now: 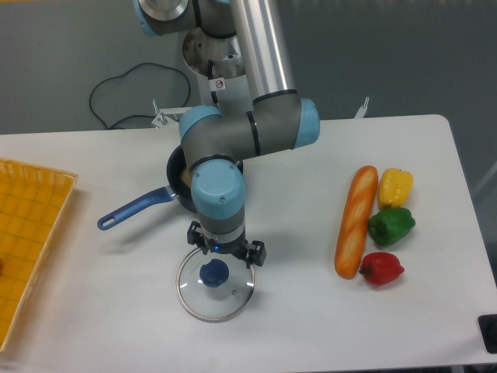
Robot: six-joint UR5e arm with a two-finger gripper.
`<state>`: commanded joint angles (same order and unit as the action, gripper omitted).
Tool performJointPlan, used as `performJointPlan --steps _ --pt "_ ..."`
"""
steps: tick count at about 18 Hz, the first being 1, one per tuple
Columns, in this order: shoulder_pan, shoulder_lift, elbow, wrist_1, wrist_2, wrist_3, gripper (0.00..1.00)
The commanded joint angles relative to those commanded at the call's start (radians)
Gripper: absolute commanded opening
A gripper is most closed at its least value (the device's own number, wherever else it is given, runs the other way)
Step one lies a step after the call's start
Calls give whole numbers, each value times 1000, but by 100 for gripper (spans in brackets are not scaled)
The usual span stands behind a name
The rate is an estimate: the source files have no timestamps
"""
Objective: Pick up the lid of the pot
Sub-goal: 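Lower the gripper onto the blue knob and close on it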
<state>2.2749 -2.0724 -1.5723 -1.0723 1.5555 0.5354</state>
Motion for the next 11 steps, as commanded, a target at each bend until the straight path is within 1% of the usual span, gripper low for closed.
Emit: performJointPlan --steps 4,11 --pt "-6 -12 3 5 -2 -57 100" --pt "-6 -25 8 9 -8 -86 100"
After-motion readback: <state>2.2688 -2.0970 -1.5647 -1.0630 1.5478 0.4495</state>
